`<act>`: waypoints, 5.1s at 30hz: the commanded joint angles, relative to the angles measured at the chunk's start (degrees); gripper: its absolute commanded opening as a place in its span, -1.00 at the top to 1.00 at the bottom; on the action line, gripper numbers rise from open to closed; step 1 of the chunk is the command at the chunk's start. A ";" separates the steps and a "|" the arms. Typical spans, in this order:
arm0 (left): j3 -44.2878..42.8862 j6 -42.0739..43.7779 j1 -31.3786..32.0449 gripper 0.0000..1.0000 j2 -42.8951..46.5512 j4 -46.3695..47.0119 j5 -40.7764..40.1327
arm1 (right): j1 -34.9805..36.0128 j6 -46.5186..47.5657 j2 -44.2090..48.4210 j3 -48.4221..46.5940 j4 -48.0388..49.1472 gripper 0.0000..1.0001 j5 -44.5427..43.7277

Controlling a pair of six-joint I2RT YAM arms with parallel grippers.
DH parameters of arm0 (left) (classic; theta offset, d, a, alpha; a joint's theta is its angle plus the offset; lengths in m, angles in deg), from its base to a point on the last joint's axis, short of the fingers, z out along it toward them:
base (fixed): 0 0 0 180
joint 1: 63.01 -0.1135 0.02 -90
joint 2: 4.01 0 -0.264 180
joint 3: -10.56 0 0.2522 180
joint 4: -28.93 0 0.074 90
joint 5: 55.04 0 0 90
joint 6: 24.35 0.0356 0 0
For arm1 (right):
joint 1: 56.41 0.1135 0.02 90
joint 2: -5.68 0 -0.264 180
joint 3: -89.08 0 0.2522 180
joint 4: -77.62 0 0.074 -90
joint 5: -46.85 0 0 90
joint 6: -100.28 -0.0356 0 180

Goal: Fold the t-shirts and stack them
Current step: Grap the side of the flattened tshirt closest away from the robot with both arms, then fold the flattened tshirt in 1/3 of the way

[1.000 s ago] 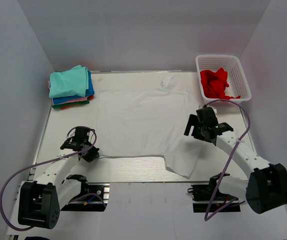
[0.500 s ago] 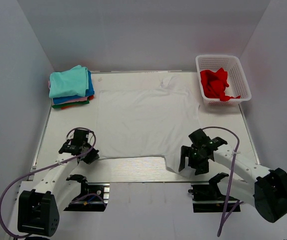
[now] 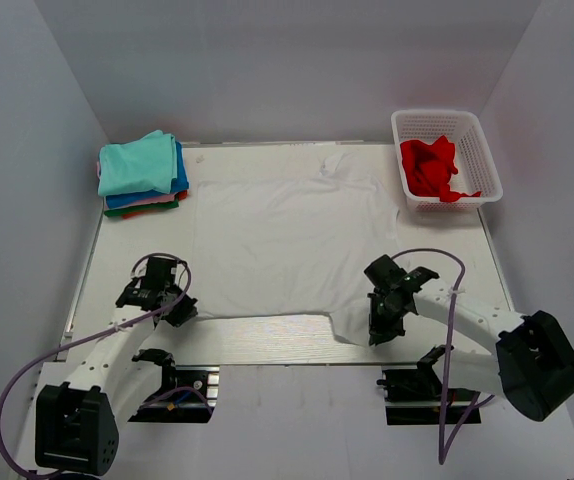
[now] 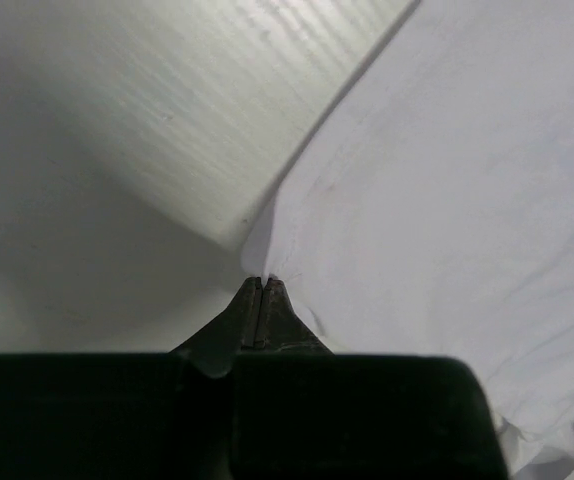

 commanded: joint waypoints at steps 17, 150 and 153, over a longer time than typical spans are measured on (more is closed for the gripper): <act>-18.54 1.39 -0.80 1.00 -15.16 4.20 -3.03 | -9.81 7.85 -6.36 -23.48 10.49 1.00 -10.47; -43.76 14.47 -0.54 -1.00 -41.78 8.69 -16.58 | -22.39 23.77 -22.06 -37.06 32.30 -0.81 -9.67; -47.80 15.53 -0.54 -1.00 -48.02 9.57 -16.57 | -22.30 25.60 -30.08 -48.55 27.65 -0.81 -10.73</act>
